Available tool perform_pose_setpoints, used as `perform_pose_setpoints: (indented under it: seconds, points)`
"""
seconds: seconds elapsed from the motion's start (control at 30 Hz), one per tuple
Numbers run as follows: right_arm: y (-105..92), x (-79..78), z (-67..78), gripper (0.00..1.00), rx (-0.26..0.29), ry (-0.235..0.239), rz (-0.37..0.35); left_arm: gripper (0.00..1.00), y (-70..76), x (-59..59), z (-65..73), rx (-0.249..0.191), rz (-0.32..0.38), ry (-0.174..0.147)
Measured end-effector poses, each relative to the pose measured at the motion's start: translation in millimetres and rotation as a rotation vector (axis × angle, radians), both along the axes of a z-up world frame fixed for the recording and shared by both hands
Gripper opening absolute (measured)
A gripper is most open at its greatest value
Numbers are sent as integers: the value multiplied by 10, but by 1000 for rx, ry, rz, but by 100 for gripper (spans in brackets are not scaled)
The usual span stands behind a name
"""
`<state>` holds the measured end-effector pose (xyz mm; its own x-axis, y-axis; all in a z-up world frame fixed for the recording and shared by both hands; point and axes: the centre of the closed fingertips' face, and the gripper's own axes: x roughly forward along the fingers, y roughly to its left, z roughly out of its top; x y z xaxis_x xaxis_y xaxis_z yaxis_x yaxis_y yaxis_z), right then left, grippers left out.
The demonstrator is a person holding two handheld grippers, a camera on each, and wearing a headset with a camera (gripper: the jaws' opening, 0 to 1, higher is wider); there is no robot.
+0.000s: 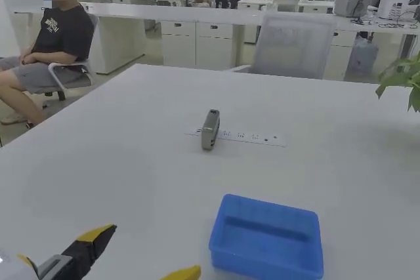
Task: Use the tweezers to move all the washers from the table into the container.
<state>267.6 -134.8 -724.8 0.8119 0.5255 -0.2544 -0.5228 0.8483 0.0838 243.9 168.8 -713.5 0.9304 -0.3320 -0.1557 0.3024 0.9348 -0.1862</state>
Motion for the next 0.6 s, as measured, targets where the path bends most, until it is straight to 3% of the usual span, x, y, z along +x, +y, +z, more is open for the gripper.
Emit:
perform_pose_setpoints:
  seconds: [0.47,0.6]
  points:
    - [-9,-1,-5,66,2,7,-1,77,-30,-13,-5,2,-15,10]
    - [-14,-1,-8,65,-19,9,-4,77,-44,-22,-22,14,-26,22]
